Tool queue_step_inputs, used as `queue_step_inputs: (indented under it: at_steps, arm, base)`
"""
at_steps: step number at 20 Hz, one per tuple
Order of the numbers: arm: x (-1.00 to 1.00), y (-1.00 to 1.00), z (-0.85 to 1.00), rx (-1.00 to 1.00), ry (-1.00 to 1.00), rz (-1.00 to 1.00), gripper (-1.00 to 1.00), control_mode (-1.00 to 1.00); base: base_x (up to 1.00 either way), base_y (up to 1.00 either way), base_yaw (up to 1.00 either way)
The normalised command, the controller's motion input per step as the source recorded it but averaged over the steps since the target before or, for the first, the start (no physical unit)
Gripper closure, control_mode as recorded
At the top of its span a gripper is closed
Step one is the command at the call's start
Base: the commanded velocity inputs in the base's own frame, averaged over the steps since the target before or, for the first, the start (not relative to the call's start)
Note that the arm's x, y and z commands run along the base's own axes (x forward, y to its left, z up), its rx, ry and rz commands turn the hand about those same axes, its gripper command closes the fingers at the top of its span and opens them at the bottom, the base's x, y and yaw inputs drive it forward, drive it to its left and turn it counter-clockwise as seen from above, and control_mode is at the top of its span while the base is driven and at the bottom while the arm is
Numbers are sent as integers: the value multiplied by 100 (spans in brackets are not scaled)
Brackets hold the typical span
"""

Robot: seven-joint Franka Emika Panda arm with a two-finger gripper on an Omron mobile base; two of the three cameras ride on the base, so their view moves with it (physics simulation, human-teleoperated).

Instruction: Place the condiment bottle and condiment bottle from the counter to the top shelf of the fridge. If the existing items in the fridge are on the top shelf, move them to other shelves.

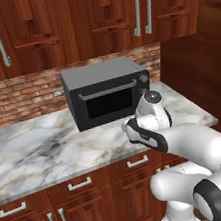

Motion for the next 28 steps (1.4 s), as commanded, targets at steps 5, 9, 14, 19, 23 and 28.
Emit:
queue_step_inputs:
  at_steps: [5,9,14,19,23,28]
  arm:
    - [6,0,-10,0,-2,0,-100,-100]
    - [12,0,-3,0,-4,0,-100,-100]
    - [16,0,-3,0,-2,0,-100,-100]
    - [11,0,-1,0,0,0,-100,-100]
    - [14,0,0,0,0,0,-100,-100]
    - [12,0,-3,0,0,0,-100,-100]
  base:
    - [0,0,0]
    - [0,0,0]
    - [0,0,0]
    - [0,0,0]
    - [0,0,0]
    - [0,0,0]
